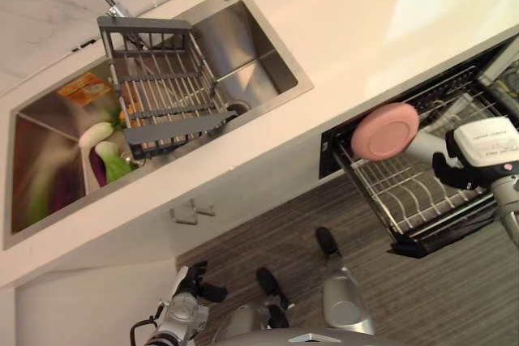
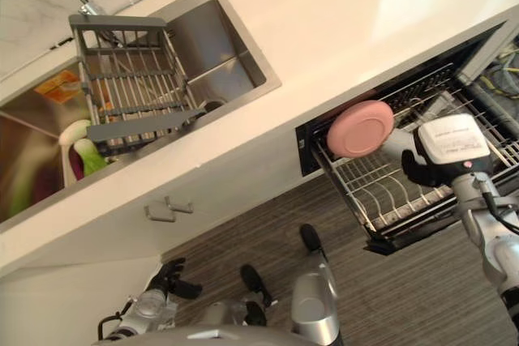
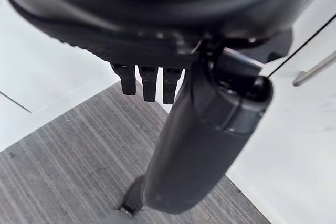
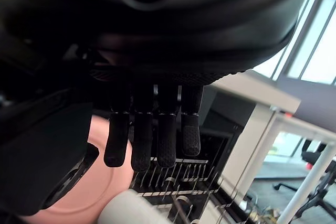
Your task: Place the dishes in the dishwasher.
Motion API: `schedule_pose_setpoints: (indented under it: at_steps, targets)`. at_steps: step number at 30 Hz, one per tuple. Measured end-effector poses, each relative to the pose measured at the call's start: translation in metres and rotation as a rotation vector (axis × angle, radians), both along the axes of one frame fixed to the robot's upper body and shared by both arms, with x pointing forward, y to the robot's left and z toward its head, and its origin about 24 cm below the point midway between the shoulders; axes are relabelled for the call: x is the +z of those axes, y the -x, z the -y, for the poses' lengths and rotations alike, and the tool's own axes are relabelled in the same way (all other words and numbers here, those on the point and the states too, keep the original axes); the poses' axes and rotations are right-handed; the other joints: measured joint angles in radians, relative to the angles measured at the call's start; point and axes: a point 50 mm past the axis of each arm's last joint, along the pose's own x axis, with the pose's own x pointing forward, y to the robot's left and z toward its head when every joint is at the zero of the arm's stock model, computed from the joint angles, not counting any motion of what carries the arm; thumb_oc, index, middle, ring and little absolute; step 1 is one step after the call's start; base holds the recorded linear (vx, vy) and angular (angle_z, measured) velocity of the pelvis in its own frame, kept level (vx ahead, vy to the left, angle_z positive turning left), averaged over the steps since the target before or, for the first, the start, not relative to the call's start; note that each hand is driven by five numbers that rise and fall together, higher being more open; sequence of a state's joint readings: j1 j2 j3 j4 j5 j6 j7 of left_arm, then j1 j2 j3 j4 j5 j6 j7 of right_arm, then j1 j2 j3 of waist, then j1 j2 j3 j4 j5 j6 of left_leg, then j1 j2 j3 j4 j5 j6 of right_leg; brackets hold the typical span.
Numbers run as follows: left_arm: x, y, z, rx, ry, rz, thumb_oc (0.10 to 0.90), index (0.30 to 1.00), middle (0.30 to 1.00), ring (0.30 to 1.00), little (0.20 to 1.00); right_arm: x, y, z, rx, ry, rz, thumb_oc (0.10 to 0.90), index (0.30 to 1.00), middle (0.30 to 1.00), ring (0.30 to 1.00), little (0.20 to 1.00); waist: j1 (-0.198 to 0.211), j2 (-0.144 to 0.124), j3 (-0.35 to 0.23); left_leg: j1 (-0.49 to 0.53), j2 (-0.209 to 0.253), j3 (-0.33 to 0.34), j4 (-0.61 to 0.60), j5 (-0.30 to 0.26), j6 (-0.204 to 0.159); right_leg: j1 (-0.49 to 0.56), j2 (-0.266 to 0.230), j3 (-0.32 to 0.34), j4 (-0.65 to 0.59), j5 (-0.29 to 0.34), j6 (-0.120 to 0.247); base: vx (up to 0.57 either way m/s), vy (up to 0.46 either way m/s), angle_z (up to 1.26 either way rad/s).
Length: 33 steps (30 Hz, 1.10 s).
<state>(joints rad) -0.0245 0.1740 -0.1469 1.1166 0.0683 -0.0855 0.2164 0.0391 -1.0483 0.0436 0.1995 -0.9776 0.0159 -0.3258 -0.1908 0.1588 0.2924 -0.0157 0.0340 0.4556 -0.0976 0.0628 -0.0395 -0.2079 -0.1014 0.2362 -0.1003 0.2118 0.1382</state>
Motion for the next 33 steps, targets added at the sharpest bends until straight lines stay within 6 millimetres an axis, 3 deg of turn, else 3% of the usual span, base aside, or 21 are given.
schedule_pose_setpoints:
  at_steps: [3, 4, 5, 6, 7, 8, 10, 12, 17, 19, 20, 26, 28, 31, 33]
  targets:
    - [-0.001, 0.004, 0.001, 0.006, 0.003, -0.006, 0.800, 0.900, 0.900, 0.900, 0.900, -0.001, -0.001, -0.008, 0.030, -0.018, 0.020, 0.400, 0.300, 0.300, 0.300, 0.300, 0.011, 0.016, 0.006, -0.003, 0.002, 0.001, 0.000, -0.005, 0.004, -0.003, -0.006, 0.000, -0.002, -0.003, -0.003, -0.04, 0.041, -0.10]
    - [0.000, 0.009, 0.003, -0.016, 0.001, 0.016, 0.800, 0.900, 0.900, 0.900, 0.900, -0.007, -0.015, -0.008, 0.030, -0.018, 0.039, 0.400, 0.300, 0.300, 0.300, 0.300, 0.016, 0.015, 0.005, -0.031, -0.007, -0.015, -0.001, -0.009, 0.006, -0.038, -0.018, -0.036, -0.004, -0.006, 0.007, 0.00, -0.002, -0.18]
    - [0.002, -0.004, 0.015, -0.103, 0.038, 0.048, 0.800, 0.900, 0.900, 0.900, 0.900, -0.013, -0.042, 0.007, -0.087, -0.032, 0.014, 0.400, 0.300, 0.300, 0.300, 0.300, 0.024, 0.026, 0.014, -0.091, -0.020, -0.057, -0.001, -0.012, 0.013, -0.098, -0.036, -0.066, 0.001, -0.006, 0.044, 0.00, -0.007, 0.16]
    - [0.005, -0.016, 0.025, -0.112, 0.066, 0.077, 0.800, 0.900, 0.900, 0.900, 0.900, -0.012, -0.040, 0.023, -0.170, -0.012, -0.024, 0.400, 0.300, 0.300, 0.300, 0.300, 0.029, 0.053, 0.037, -0.110, -0.029, -0.078, -0.001, -0.002, 0.014, -0.105, -0.042, -0.066, 0.001, 0.000, 0.036, 0.00, -0.011, 0.36]
    - [0.005, -0.016, 0.025, -0.112, 0.066, 0.077, 0.800, 0.900, 0.900, 0.900, 0.900, -0.012, -0.040, 0.023, -0.170, -0.012, -0.024, 0.400, 0.300, 0.300, 0.300, 0.300, 0.029, 0.053, 0.037, -0.110, -0.029, -0.078, -0.001, -0.002, 0.014, -0.105, -0.042, -0.066, 0.001, 0.000, 0.036, 0.00, -0.022, 0.51]
    - [0.005, -0.020, 0.037, -0.096, 0.107, 0.089, 0.800, 0.900, 0.900, 0.900, 0.900, -0.008, -0.039, 0.034, -0.218, 0.010, -0.047, 0.400, 0.300, 0.300, 0.300, 0.300, 0.057, 0.109, 0.079, -0.108, -0.026, -0.090, -0.001, 0.021, 0.016, -0.097, -0.037, -0.066, 0.001, 0.026, 0.004, 0.00, -0.032, 0.13]
    - [0.002, -0.016, 0.043, -0.067, 0.130, 0.069, 0.800, 0.900, 0.900, 0.900, 0.900, -0.009, -0.042, 0.030, -0.206, -0.009, -0.047, 0.400, 0.300, 0.300, 0.300, 0.300, 0.074, 0.154, 0.088, -0.103, -0.018, -0.096, -0.001, 0.024, 0.010, -0.090, -0.029, -0.075, 0.001, 0.026, 0.001, 0.00, -0.020, 0.08]
    - [0.002, -0.014, 0.040, -0.045, 0.127, 0.069, 0.800, 0.900, 0.900, 0.900, 0.900, -0.014, -0.048, 0.023, -0.188, -0.031, -0.066, 0.400, 0.300, 0.300, 0.300, 0.300, 0.075, 0.174, 0.088, -0.100, -0.010, -0.107, -0.001, 0.025, 0.002, -0.079, -0.022, -0.091, 0.002, 0.021, -0.006, -0.01, -0.018, 0.11]
    - [0.009, -0.029, 0.043, -0.058, 0.132, 0.123, 0.800, 0.900, 0.900, 0.900, 0.900, -0.018, -0.068, 0.021, -0.235, -0.073, -0.103, 0.400, 0.300, 0.300, 0.300, 0.300, 0.076, 0.146, 0.105, -0.077, -0.004, -0.121, -0.001, 0.023, 0.002, -0.050, -0.019, -0.103, 0.001, 0.019, -0.009, -0.02, -0.015, 0.08]
    - [0.010, -0.031, 0.044, -0.061, 0.137, 0.132, 0.800, 0.900, 0.900, 0.900, 0.900, -0.012, -0.073, 0.017, -0.224, -0.073, -0.094, 0.731, 0.796, 0.796, 0.796, 0.796, 0.076, 0.134, 0.110, -0.077, -0.004, -0.123, -0.001, 0.024, 0.001, -0.049, -0.019, -0.105, 0.001, 0.019, -0.009, 0.00, -0.009, 0.02]
    - [0.010, -0.031, 0.044, -0.060, 0.138, 0.130, 0.800, 0.900, 0.900, 0.900, 0.900, -0.011, -0.074, 0.016, -0.220, -0.082, -0.087, 0.800, 0.900, 0.900, 0.900, 0.900, 0.076, 0.132, 0.108, -0.077, -0.004, -0.125, -0.001, 0.025, 0.000, -0.048, -0.019, -0.108, 0.002, 0.018, -0.010, -0.01, -0.013, 0.09]
    - [0.012, -0.037, 0.042, -0.046, 0.137, 0.144, 0.800, 0.900, 0.900, 0.900, 0.900, 0.000, -0.076, 0.011, -0.200, -0.190, -0.017, 0.800, 0.900, 0.900, 0.900, 0.900, 0.073, 0.116, 0.104, -0.051, 0.002, -0.144, 0.000, 0.024, -0.001, -0.011, -0.014, -0.131, 0.002, 0.008, -0.025, 0.01, -0.040, 0.09]
    - [0.013, -0.039, 0.037, -0.018, 0.134, 0.150, 0.800, 0.900, 0.900, 0.900, 0.900, 0.005, -0.072, 0.010, -0.187, -0.263, 0.028, 0.800, 0.900, 0.900, 0.900, 0.900, 0.076, 0.092, 0.099, -0.037, 0.007, -0.148, 0.000, 0.022, -0.003, 0.005, -0.008, -0.136, 0.002, 0.005, -0.029, 0.03, -0.053, 0.07]
    - [0.014, -0.041, 0.029, 0.028, 0.126, 0.153, 0.800, 0.900, 0.900, 0.900, 0.900, 0.010, -0.051, 0.013, -0.173, -0.385, 0.131, 0.800, 0.900, 0.900, 0.900, 0.900, 0.078, 0.058, 0.084, -0.024, 0.015, -0.164, 0.000, 0.021, -0.005, 0.024, -0.002, -0.150, 0.002, -0.003, -0.038, 0.03, -0.044, 0.12]
    - [0.014, -0.040, 0.018, 0.034, 0.093, 0.127, 0.800, 0.900, 0.900, 0.900, 0.900, 0.006, -0.030, 0.024, -0.210, -0.444, 0.190, 0.800, 0.900, 0.900, 0.900, 0.900, 0.075, 0.019, 0.069, -0.002, 0.023, -0.173, 0.003, 0.019, -0.012, 0.054, 0.000, -0.162, 0.002, -0.010, -0.045, 0.03, -0.040, 0.09]
